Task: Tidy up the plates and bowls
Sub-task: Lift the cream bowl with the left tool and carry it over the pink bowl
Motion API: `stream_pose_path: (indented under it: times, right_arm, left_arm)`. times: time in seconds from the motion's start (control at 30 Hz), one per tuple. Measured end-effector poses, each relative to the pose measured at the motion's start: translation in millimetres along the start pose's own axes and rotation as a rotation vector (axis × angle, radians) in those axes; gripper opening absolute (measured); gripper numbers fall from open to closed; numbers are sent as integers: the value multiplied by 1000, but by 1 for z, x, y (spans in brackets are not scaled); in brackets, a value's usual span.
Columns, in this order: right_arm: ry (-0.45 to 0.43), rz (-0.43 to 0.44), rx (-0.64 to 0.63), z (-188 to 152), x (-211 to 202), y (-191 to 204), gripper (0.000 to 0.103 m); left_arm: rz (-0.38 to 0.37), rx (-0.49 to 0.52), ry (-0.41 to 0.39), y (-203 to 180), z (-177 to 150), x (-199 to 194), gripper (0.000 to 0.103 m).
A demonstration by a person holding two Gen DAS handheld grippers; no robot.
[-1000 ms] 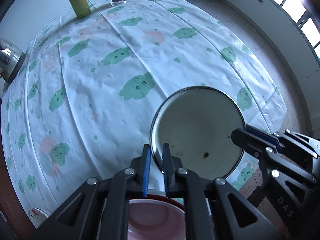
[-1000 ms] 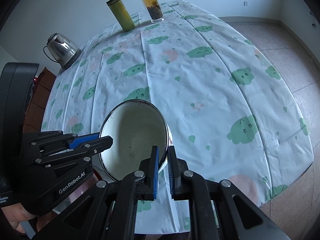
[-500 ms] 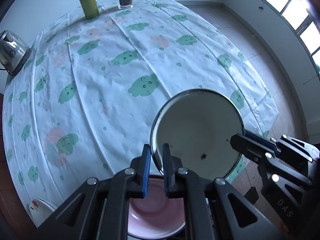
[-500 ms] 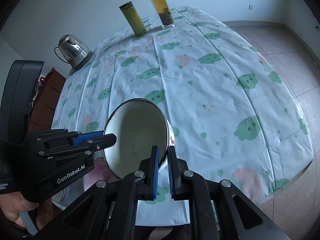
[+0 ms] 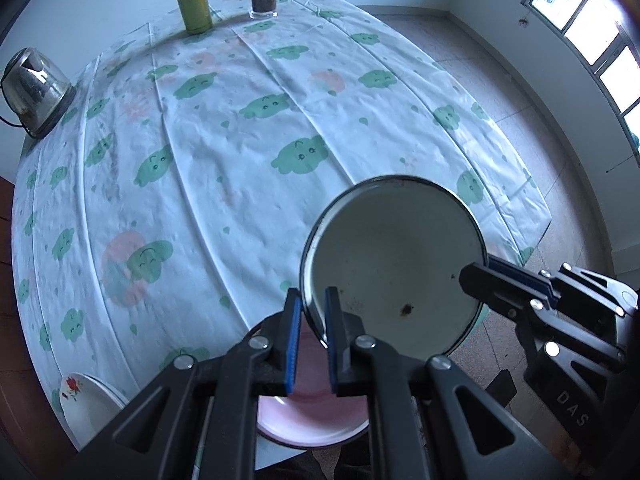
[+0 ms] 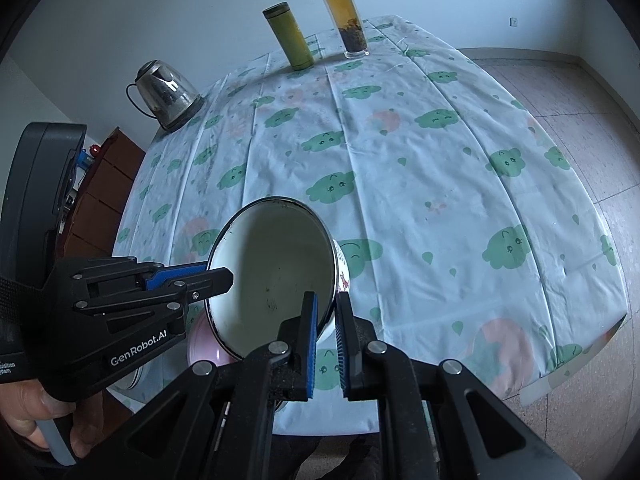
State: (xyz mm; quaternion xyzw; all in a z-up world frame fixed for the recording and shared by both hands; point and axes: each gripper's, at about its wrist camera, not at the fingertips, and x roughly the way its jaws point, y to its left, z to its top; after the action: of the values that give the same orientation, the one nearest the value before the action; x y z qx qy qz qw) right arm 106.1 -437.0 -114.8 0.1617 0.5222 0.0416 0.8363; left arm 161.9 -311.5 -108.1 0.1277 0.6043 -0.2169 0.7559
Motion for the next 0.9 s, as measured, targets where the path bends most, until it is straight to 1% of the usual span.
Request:
stream_pose_path:
  times: [0.5,0.9]
  right_arm:
    - [23,41,-27,-17,-3,26,10]
    - [87,74,-37,-36,15,44,11]
  left_arm:
    - [13,-20,0,18,-28,-17,8]
    - [26,-41,11,36,-46,-20,8]
